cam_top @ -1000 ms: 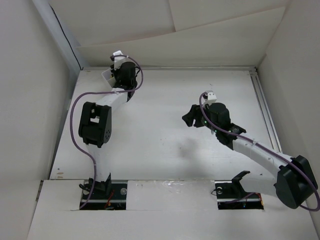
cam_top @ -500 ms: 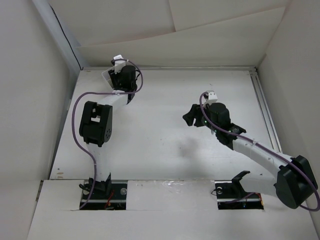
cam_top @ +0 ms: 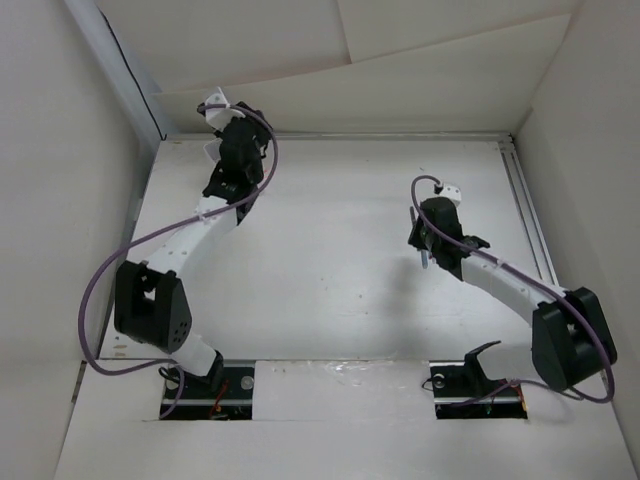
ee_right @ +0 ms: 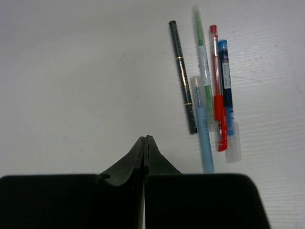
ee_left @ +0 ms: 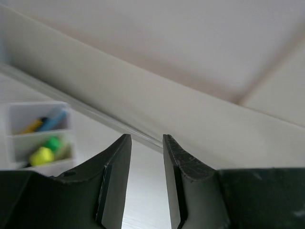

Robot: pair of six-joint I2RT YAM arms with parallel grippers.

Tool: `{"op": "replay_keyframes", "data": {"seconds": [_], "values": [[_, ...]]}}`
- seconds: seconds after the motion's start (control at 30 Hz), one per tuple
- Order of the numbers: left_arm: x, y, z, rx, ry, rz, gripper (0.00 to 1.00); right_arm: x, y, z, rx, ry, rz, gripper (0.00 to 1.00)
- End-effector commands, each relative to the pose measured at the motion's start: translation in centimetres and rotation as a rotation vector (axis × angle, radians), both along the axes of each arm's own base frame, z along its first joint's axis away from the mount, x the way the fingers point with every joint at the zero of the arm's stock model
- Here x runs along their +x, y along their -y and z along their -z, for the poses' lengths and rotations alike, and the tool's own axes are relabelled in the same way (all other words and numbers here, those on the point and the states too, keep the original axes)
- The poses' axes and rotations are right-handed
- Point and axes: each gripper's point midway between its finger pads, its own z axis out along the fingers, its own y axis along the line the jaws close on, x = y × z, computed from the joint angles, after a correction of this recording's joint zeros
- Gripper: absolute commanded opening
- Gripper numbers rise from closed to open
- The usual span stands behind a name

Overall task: Sort the stationery into containers
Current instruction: Place the pen in the storage box, then pick up the pen from the center of the board.

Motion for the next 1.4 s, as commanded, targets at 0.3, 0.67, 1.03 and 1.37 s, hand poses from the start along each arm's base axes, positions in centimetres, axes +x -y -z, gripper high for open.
{"op": "replay_keyframes", "data": {"seconds": [0.3, 0.67, 1.03, 1.37], "values": [[-11.6, 19.0, 12.1, -0.183, -0.202, 0.611, 0.25, 2.6, 2.7, 4.5, -0.062, -0.18, 0.09, 0.44], [-16.8, 18.6, 13.8, -0.166, -0.237, 0.776, 0.25, 8.3, 1.9, 5.1, -0.104, -0.278, 0.035, 0.45], [-18.8, 18.2, 11.5, -0.159, -0.176, 0.842, 0.26, 10.5, 3.6, 7.1, -0.164, -0.365, 0.089, 0.37], [-19.4, 17.9, 10.8, -0.164, -0.157, 0.853, 0.26, 10.5, 4.2, 7.8, -0.174, -0.419, 0.079, 0.33]]}}
